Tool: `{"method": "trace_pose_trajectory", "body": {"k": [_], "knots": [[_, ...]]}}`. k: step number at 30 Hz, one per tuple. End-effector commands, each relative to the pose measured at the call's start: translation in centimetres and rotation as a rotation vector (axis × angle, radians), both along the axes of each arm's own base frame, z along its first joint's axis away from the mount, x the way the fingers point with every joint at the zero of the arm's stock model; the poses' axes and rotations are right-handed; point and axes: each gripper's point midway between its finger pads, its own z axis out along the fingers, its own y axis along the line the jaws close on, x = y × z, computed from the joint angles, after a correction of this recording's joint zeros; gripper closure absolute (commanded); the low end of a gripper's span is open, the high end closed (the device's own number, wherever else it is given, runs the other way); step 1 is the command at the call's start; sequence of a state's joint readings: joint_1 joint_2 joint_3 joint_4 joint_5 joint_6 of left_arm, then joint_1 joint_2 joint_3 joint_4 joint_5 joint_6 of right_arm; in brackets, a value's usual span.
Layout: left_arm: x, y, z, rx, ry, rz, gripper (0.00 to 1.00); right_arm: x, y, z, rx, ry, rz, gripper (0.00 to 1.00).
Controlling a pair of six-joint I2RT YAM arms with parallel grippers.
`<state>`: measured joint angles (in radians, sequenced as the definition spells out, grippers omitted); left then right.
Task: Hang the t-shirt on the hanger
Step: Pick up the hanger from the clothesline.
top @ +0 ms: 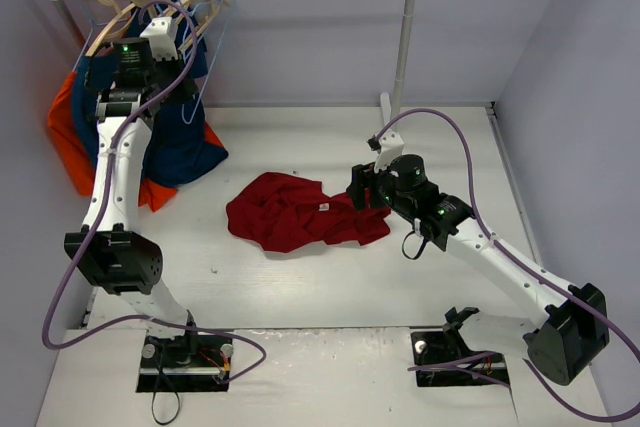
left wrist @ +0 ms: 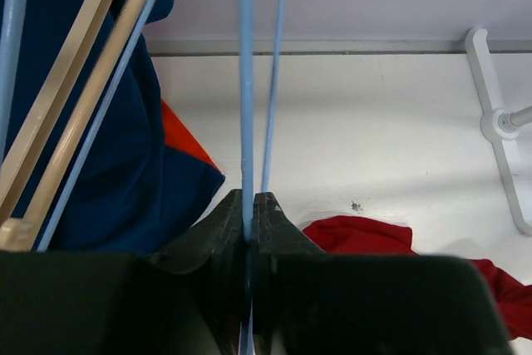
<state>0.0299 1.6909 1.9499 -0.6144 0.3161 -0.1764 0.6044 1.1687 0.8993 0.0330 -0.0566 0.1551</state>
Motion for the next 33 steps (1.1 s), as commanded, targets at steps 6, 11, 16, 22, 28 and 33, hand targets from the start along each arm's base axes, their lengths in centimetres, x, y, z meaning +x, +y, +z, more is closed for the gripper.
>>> {"method": "trace_pose_trajectory", "body": {"k": [6,11,16,22,28,33], "knots": [[0.3,-1.1,5.6,0.004,-0.216,-0.065,1.0,0.5,0.0,2.0,0.029,-0.066,-0.016,0.37],[-1.0,-2.4,8.5,0.006,-0.36,-0.145,1.0,0.5,-0.4,2.3,0.024,-0.076,-0.027,0.37],[-3.8,-4.1,11.2,0.027,-0.462,-0.236,1.0,0.3,-0.6,2.9,0.027,-0.089,-0.031,0.37],[-5.6,-6.2,11.3,0.033,-0.462,-0.304,1.0,0.2,-0.7,3.2,0.029,-0.092,-0.034,0.37],[-8.7,-7.4,8.2,0.018,-0.383,-0.324,1.0,0.1,-1.0,3.4,0.029,-0.095,-0.042,0.37],[-11.9,-10.3,1.1,0.017,-0.235,-0.347,1.0,0.4,-1.6,3.0,0.008,-0.086,-0.079,0.37]]}}
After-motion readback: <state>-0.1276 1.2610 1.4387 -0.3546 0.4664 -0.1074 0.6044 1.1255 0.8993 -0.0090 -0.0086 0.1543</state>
